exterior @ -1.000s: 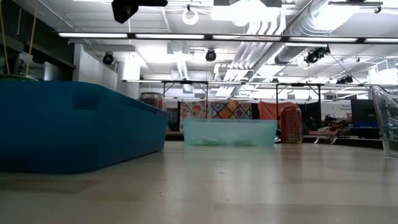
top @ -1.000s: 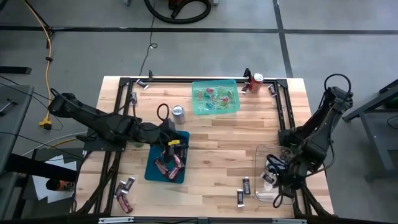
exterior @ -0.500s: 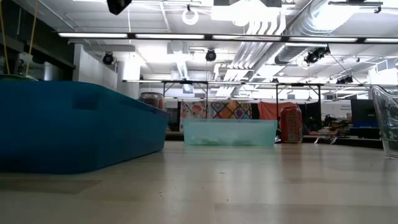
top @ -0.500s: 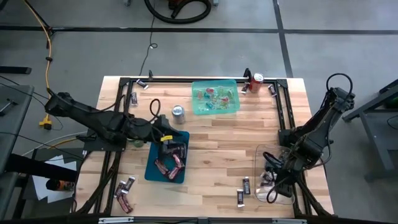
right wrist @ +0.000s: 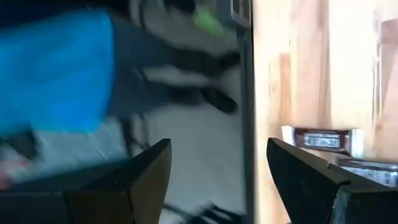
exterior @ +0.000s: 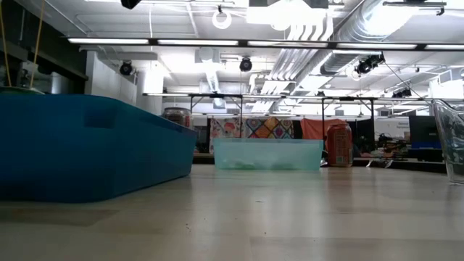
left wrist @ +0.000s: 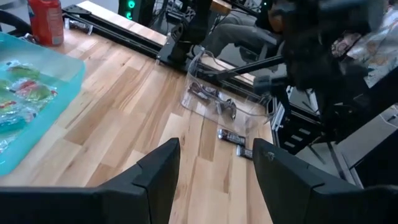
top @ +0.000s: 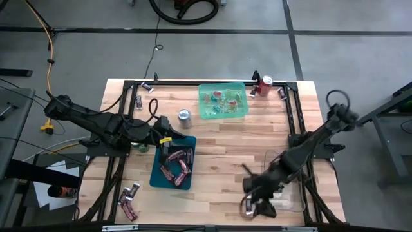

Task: Organize candy in baskets
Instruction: Put the dark brown chocolate bar into the transparent bin

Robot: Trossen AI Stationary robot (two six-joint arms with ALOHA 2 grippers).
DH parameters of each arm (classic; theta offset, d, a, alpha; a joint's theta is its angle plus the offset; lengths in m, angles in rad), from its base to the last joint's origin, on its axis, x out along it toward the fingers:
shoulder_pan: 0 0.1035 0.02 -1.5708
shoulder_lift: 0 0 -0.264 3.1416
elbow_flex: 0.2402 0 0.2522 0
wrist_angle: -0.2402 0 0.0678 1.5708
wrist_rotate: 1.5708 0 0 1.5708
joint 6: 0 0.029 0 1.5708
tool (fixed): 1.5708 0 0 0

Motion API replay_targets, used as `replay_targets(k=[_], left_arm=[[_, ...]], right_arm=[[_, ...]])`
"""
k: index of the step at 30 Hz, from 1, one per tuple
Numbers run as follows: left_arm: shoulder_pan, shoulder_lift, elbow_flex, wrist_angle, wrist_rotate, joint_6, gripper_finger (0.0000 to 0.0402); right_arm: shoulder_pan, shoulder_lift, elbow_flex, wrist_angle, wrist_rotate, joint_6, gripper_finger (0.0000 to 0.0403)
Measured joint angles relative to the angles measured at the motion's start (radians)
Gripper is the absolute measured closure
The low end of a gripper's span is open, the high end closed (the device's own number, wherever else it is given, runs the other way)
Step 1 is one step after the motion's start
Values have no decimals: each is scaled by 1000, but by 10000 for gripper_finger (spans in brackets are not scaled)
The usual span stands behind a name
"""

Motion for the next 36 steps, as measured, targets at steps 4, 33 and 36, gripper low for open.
replay_targets(k=[4,33,36], left_arm=[[-4,0,0,-16,0,1,212],[-4,0,0,-73,-4,29,212],[-4,0,0,-73,-17,28,212]], right_arm=[[37,160,163,-236,31,-206,144],[119,569,289,-370,264,-865,144],[123,583,289,-374,314,-907,144]])
